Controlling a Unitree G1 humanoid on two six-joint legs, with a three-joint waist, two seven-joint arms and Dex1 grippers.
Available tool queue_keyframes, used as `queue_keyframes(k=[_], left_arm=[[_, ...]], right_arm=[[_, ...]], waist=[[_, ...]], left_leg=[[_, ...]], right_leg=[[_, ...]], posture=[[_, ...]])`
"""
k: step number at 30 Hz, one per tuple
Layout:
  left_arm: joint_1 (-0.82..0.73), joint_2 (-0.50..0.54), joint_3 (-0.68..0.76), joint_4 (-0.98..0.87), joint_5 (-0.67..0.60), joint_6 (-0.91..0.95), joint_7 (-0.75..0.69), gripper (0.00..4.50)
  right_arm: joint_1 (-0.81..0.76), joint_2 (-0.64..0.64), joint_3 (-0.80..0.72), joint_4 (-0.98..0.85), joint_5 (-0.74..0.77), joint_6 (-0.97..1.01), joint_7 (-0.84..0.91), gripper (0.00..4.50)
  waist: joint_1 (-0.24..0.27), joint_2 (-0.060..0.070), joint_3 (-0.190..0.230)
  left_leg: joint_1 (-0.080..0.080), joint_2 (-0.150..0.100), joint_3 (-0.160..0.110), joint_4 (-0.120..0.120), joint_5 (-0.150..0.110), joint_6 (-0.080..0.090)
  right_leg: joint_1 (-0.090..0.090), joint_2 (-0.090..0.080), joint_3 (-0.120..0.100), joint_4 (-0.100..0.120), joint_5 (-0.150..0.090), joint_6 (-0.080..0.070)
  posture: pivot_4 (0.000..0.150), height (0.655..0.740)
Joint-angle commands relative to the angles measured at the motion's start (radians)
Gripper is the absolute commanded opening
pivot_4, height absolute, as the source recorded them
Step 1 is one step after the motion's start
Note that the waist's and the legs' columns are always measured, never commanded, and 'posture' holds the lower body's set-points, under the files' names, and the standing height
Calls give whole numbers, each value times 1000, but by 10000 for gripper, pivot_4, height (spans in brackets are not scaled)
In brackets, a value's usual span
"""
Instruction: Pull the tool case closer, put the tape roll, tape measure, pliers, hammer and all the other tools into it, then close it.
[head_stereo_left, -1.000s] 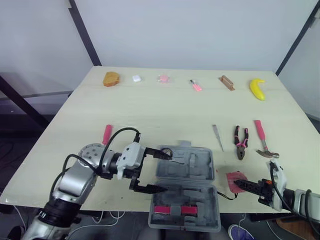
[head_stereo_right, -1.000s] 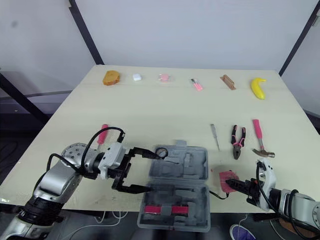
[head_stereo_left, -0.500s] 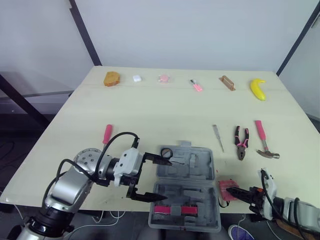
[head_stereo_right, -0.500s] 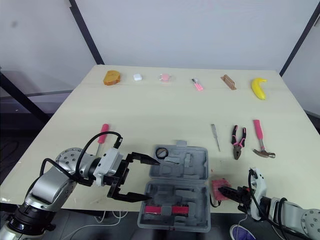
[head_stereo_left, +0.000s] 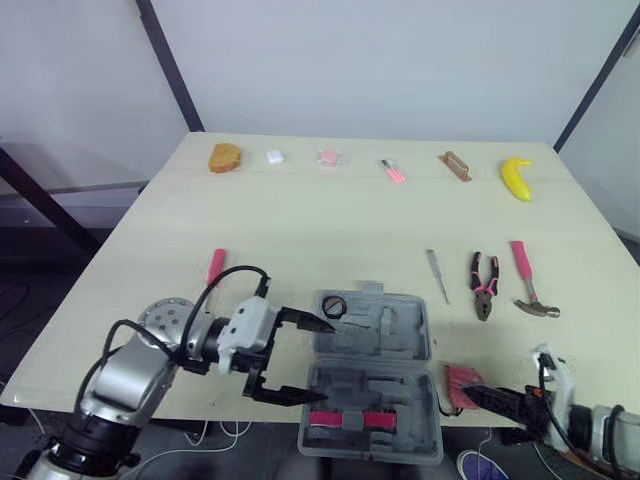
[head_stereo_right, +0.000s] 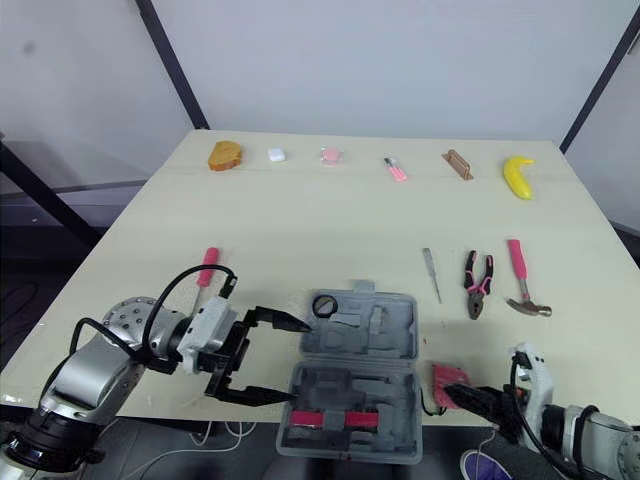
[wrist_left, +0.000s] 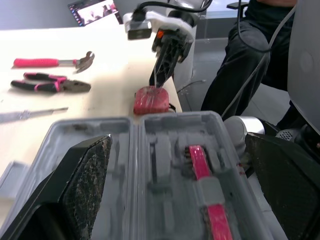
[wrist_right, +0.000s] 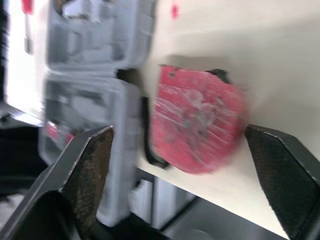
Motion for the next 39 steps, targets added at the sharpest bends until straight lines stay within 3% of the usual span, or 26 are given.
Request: queue_keyframes(k=[1, 4, 9, 18, 24, 36, 39], left_arm=[[18, 11, 61, -18, -73, 8, -20, 45000], [19, 36, 106, -26, -121, 28, -48, 45000], [13, 81, 155, 11, -153, 20, -128, 45000], [-2, 120, 166, 58, -218, -73, -176, 45000], [14, 133, 165, 70, -233, -103, -176, 45000], [4, 92, 136, 106, -181, -138, -175, 45000], [0, 95, 131, 115, -175, -143, -176, 45000]], right_arm=[[47, -71, 0, -7, -160, -127, 161, 44536], [71, -131, 15, -7, -315, -298, 302, 44536], [38, -135, 115, 64, -617, -805, 536, 44536], [-242, -55, 322, 365, -917, -1181, 597, 44536], [-300, -44, 361, 503, -951, -1288, 643, 44536], [-325, 40, 394, 545, -954, -1321, 646, 44536], [-325, 49, 391, 551, -946, -1317, 650, 35261]], waist=[[1, 0, 0], [-1, 0, 0], [-4, 0, 0], [5, 0, 1], [3, 1, 1], [-1, 1, 1], [-3, 0, 1]], left_leg=[[0, 0, 0, 0, 0, 0], [0, 0, 0, 0, 0, 0], [1, 0, 1, 0, 0, 0], [3, 0, 4, 1, 0, 0], [5, 0, 5, 1, 0, 0], [13, 1, 5, -1, 0, 0], [13, 1, 5, -1, 0, 0]], right_leg=[[0, 0, 0, 0, 0, 0], [0, 0, 0, 0, 0, 0], [0, 1, 0, 0, 0, 0], [1, 1, 1, 1, 0, 0], [2, 1, 2, 2, 0, 0], [9, 1, 3, 2, 0, -1], [9, 1, 3, 2, 0, -1]], posture=[[1500, 7400], [1500, 7400], [1500, 7400], [1500, 7400], [1500, 7400], [1500, 7400], [1500, 7400]])
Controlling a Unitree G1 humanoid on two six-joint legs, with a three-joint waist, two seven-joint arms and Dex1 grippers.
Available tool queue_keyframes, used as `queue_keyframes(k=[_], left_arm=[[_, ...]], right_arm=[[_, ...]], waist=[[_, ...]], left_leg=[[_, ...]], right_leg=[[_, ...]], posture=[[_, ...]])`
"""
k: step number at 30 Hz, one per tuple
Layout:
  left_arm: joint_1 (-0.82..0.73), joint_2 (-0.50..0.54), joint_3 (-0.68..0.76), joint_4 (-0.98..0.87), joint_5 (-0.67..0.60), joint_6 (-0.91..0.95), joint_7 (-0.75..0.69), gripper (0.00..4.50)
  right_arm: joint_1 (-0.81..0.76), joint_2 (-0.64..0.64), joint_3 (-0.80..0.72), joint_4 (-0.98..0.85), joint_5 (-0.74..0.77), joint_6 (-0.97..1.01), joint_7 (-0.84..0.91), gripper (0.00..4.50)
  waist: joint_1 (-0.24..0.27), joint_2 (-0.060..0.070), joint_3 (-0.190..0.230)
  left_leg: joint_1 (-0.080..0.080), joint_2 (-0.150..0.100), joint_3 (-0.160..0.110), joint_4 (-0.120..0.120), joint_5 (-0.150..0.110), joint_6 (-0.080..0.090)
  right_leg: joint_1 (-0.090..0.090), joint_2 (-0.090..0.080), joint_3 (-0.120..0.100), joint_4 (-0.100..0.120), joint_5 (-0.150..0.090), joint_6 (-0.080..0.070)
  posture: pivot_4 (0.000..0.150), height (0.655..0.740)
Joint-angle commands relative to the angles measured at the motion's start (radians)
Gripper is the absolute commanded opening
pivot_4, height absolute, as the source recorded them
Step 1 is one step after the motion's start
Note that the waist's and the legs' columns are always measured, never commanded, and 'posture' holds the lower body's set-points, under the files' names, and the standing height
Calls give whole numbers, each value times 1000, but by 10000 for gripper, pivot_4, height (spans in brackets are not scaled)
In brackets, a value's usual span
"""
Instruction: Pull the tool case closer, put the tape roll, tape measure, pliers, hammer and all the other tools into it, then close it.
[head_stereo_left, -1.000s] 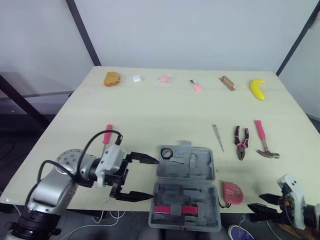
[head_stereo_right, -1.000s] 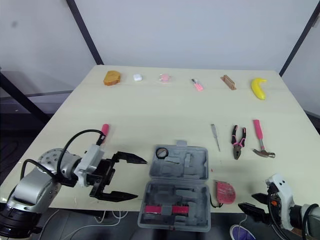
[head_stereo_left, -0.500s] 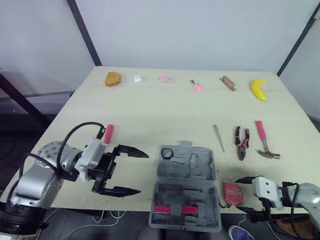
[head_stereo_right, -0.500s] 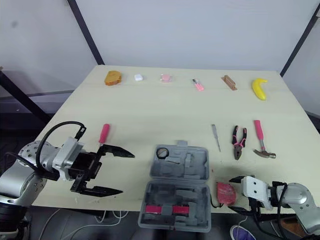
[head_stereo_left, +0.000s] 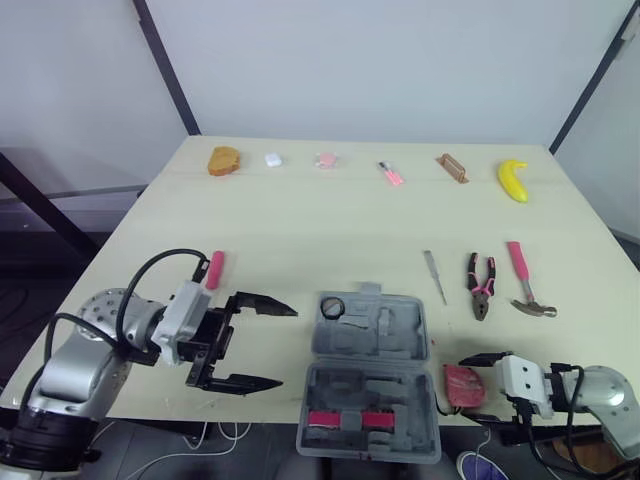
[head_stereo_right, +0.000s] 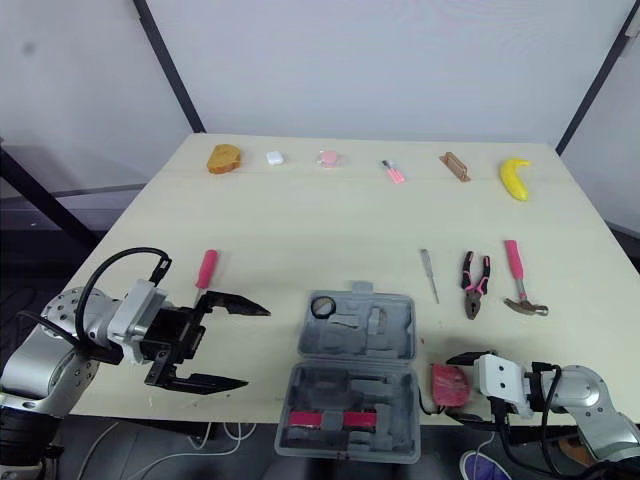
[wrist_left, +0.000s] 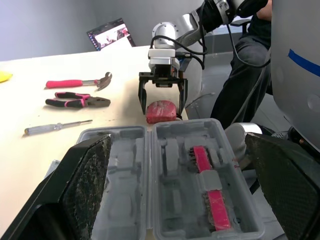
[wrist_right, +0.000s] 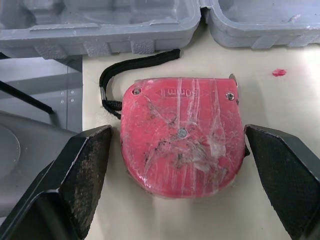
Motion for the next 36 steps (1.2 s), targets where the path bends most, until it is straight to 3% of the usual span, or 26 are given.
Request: queue_keyframes(k=[1, 8, 15, 20, 28, 36], left_arm=[[-11, 6, 7, 1, 1, -21, -59, 45000], [-14, -9, 5, 9, 10, -26, -56, 45000], [12, -40, 26, 19, 7, -22, -17, 45000], [33, -59, 33, 10, 16, -21, 1, 45000], [69, -106, 61, 0, 33, -15, 83, 45000], [87, -162, 85, -23, 58, -15, 193, 45000]], right_arm=[[7, 10, 7, 11, 1, -3, 1, 29454], [16, -18, -25, -29, 12, 41, -16, 29357], [-29, -96, -94, -353, 147, 314, -15, 29357], [-126, -124, -71, -467, 151, 501, -33, 29357], [-448, -83, 180, -521, -33, 849, -43, 29357], [-700, 5, 384, -455, -200, 1075, -56, 29357]], waist=[[-2, 0, 0], [-1, 0, 0], [-4, 2, 1], [1, 2, 1], [-5, 3, 2], [-3, 3, 2]], left_leg=[[0, 0, 0, 0, 0, 0], [1, 0, 0, 0, 0, 0], [0, 0, 1, 0, 0, 0], [0, 0, 0, 0, 0, 0], [-1, 0, 0, 0, 0, 0], [-3, -1, 0, 0, 0, 0]], right_leg=[[0, 0, 0, 0, 0, 0], [0, 0, 1, 0, 0, 0], [0, -1, 2, 1, 0, 0], [-1, 0, 1, 2, 0, 0], [-2, -1, 1, 2, 0, 0], [-4, -2, 0, 2, 0, 0]], posture=[[1500, 7400], [1500, 7400], [1500, 7400], [1500, 7400], [1500, 7400], [1500, 7400]])
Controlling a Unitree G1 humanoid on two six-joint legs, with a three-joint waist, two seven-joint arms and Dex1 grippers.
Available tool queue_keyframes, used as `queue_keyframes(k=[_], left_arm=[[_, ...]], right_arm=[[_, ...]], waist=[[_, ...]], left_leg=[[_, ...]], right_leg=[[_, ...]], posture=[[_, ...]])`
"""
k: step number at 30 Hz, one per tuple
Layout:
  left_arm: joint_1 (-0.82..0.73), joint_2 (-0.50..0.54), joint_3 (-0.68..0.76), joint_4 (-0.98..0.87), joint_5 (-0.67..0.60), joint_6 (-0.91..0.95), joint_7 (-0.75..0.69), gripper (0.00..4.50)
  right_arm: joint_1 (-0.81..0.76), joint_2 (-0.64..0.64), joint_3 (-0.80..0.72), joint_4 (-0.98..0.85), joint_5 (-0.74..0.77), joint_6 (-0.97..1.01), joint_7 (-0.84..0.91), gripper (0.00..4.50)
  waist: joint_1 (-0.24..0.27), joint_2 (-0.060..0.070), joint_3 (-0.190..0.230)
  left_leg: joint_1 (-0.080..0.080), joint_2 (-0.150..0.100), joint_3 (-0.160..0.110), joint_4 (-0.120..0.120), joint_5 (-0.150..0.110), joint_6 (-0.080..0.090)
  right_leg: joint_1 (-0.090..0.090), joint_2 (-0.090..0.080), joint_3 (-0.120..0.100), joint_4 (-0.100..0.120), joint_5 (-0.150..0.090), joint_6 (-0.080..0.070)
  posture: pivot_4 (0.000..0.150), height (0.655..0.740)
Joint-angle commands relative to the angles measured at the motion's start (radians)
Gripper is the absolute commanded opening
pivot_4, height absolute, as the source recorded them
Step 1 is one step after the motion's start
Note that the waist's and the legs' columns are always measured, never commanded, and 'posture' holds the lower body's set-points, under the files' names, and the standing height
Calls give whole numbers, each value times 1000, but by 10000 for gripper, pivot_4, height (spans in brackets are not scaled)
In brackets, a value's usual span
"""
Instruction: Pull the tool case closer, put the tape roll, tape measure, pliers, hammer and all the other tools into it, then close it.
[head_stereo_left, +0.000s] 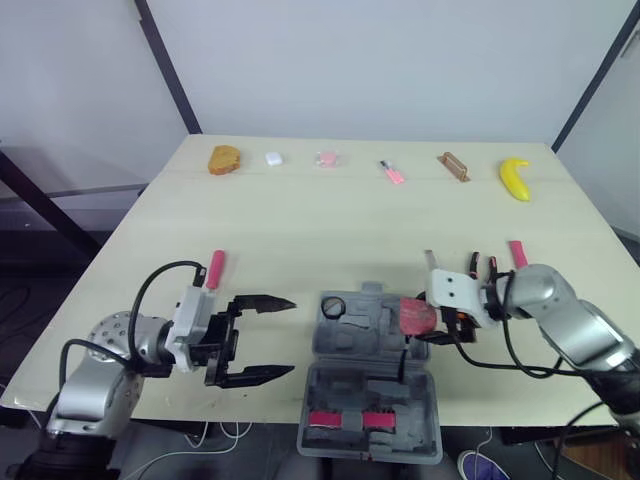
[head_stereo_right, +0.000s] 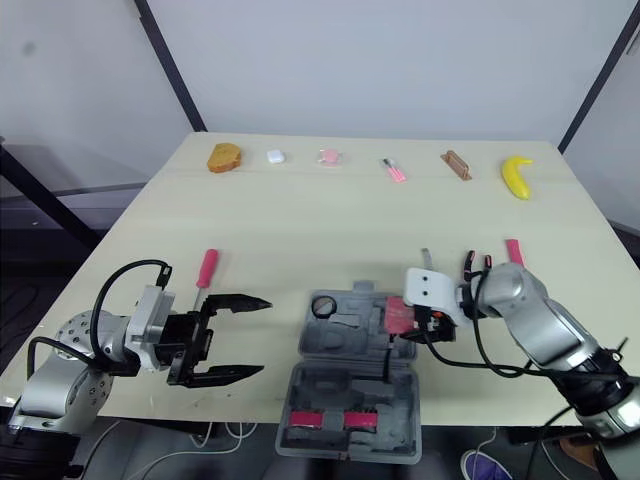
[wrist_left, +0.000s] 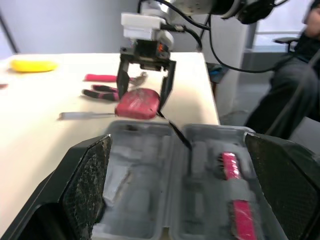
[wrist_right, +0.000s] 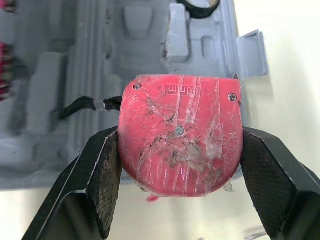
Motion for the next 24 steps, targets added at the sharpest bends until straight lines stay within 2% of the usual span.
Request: queue_keyframes(k=[1, 8, 13, 24], left_arm=[[13, -11, 31, -47, 11, -7, 45, 45000], [20, -19, 38, -56, 24, -6, 74, 45000], [27, -23, 42, -61, 24, -3, 83, 45000], [28, -18, 39, -46, 44, -13, 72, 45000]], right_arm=[[-78, 23, 81, 43, -91, 77, -7, 29357], [-154, 37, 217, 114, -216, 85, 35, 29357], [-200, 90, 251, 139, -259, 137, 45, 29357], [-223, 159, 322, 220, -330, 72, 61, 29357]], waist=[[0, 0, 0], [-1, 0, 0], [-5, 0, 0], [-5, 1, 0]], left_leg=[[0, 0, 0, 0, 0, 0], [0, 0, 0, 0, 0, 0], [0, 0, 0, -1, 0, 0], [0, 0, 0, -1, 0, 0]], right_leg=[[0, 0, 0, 0, 0, 0], [0, 0, -1, 0, 0, 0], [0, 0, -1, 0, 0, 0], [0, 0, -1, 0, 0, 0]], posture=[[1500, 7400], [1500, 7400], [1500, 7400], [1500, 7400]])
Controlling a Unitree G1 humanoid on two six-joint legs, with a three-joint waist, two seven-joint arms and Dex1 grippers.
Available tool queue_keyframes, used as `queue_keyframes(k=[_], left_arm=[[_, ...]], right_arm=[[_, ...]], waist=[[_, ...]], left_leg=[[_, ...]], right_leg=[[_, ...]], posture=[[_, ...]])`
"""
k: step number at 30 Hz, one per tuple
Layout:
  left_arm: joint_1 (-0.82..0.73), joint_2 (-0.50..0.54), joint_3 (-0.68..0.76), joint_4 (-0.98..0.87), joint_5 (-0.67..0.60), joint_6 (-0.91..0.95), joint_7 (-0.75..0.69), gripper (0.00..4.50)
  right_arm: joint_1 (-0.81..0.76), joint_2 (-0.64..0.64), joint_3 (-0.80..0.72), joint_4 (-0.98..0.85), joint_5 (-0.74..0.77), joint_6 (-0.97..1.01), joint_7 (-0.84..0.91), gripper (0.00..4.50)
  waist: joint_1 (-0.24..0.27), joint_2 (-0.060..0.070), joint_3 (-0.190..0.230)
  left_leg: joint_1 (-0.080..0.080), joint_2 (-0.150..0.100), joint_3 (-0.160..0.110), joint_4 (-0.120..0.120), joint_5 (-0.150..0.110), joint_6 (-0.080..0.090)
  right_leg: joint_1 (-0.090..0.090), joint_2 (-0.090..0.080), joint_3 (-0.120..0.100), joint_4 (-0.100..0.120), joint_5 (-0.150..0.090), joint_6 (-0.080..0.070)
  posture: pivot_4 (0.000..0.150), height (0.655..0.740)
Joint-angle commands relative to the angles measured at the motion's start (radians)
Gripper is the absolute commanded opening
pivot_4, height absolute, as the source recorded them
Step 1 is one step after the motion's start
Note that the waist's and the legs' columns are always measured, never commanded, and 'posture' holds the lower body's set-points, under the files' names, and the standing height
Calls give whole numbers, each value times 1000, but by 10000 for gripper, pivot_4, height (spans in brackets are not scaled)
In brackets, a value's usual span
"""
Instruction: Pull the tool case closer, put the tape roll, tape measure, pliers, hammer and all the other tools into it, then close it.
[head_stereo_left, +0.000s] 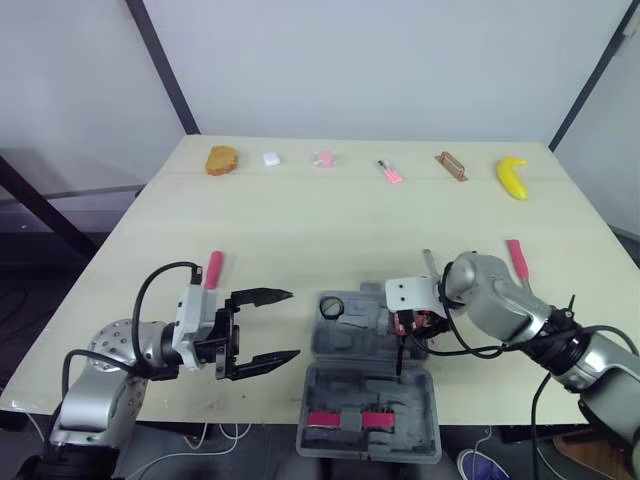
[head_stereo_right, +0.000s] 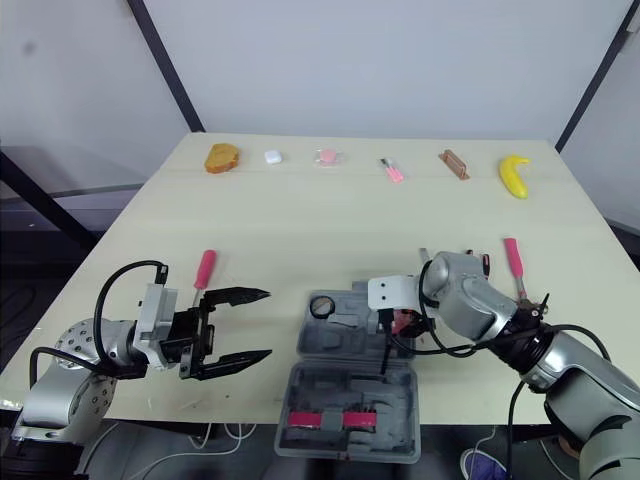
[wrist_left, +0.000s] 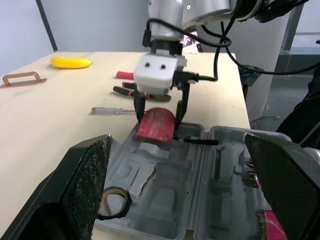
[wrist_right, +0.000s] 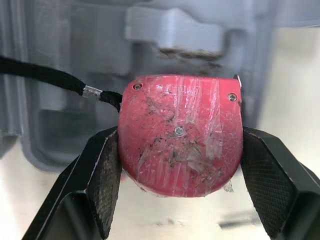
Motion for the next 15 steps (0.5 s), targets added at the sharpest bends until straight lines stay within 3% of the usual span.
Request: queue_keyframes(k=[1, 10, 13, 15], left_arm=[[-5, 6, 16, -15, -3, -15, -8, 45000], [2, 3, 16, -7, 6, -23, -25, 45000], [9, 1, 14, -3, 11, -27, -34, 45000], [11, 2, 14, -3, 11, -27, -36, 45000]], right_arm=[[-15, 25, -1, 31, -27, -46, -14, 29357], [7, 51, -35, 65, -58, -94, -39, 29357], [24, 40, -47, 42, -60, -93, -32, 44143], [31, 33, -63, 15, -62, -77, -31, 44694]], waist=[[-2, 0, 0], [-5, 0, 0], [-4, 0, 0], [-4, 0, 0]], left_leg=[[0, 0, 0, 0, 0, 0], [1, 0, 0, 0, 0, 0], [1, 0, 0, 0, 0, 0], [1, 0, 0, 0, 0, 0]], right_leg=[[0, 0, 0, 0, 0, 0], [0, 0, 0, 2, 0, 0], [0, 0, 0, 2, 0, 0], [0, 0, 0, 2, 0, 0]], posture=[[1500, 7400], [1500, 7400], [1500, 7400], [1500, 7400]])
